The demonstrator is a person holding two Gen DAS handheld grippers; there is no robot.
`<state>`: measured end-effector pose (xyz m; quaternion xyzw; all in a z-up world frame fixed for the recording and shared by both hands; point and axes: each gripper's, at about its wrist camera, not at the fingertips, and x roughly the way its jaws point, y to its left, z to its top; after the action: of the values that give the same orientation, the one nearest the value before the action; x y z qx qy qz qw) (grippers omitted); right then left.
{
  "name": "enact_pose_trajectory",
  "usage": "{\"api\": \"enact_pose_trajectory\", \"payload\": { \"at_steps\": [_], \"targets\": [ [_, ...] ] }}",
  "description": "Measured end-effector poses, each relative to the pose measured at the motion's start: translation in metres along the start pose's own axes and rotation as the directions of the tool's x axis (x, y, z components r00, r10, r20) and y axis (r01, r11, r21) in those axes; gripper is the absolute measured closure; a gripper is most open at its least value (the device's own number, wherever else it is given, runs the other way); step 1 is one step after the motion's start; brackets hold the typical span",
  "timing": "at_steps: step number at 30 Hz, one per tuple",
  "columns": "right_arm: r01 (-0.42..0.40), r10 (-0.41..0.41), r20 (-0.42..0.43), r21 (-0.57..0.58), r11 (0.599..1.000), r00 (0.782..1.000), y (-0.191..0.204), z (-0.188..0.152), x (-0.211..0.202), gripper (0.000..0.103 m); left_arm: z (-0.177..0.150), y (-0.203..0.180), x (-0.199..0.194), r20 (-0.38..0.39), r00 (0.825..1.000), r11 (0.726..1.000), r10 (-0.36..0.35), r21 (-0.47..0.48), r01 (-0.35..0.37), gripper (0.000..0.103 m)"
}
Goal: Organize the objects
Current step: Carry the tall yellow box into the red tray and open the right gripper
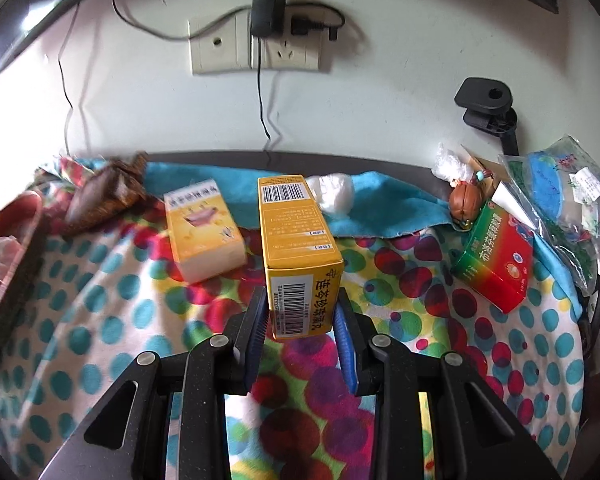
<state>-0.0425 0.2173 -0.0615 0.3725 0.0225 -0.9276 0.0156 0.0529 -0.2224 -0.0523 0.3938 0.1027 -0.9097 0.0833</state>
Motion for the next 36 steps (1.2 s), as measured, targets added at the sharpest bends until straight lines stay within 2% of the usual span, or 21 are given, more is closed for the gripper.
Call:
{"api": "enact_pose_trajectory", "payload": {
  "at_steps": [6,11,15,19,22,28,36],
  "targets": [
    [-0.074,0.075,0.049,-0.018,0.997,0.996,0.023,0.008,-0.034,0.073,0.001,0.0,-0.004,0.013,1.0,1.0,-0.02,-0.01,0.02,0.05],
    [-0.205,0.209,0.05,-0.072,0.976,0.977,0.074,0.01,-0.055,0.073,0.001,0.002,-0.006,0.013,1.0,0.999,-0.027,-0.024,0.027,0.05],
    [-0.305,0.314,0.031,-0.158,0.939,0.949,0.133,0.004,-0.067,0.073,0.002,0.008,-0.007,0.019,0.999,0.998,-0.03,-0.049,0.031,0.05],
    [-0.405,0.415,-0.014,-0.252,0.879,0.91,0.199,-0.008,-0.079,0.073,0.003,0.013,-0.009,0.027,0.999,0.997,-0.03,-0.074,0.032,0.05],
    [-0.45,0.458,-0.055,-0.314,0.836,0.887,0.238,-0.018,-0.083,0.073,0.005,0.019,-0.01,0.034,0.999,0.994,-0.033,-0.103,0.036,0.05],
    [-0.494,0.49,-0.122,-0.403,0.77,0.863,0.297,-0.031,-0.081,0.073,0.007,0.035,-0.014,0.053,0.998,0.986,-0.028,-0.162,0.036,0.05],
    [-0.513,0.474,-0.201,-0.405,0.757,0.858,0.323,-0.038,-0.052,0.073,0.008,0.044,-0.014,0.057,0.997,0.977,-0.043,-0.209,0.054,0.049]
  ]
}}
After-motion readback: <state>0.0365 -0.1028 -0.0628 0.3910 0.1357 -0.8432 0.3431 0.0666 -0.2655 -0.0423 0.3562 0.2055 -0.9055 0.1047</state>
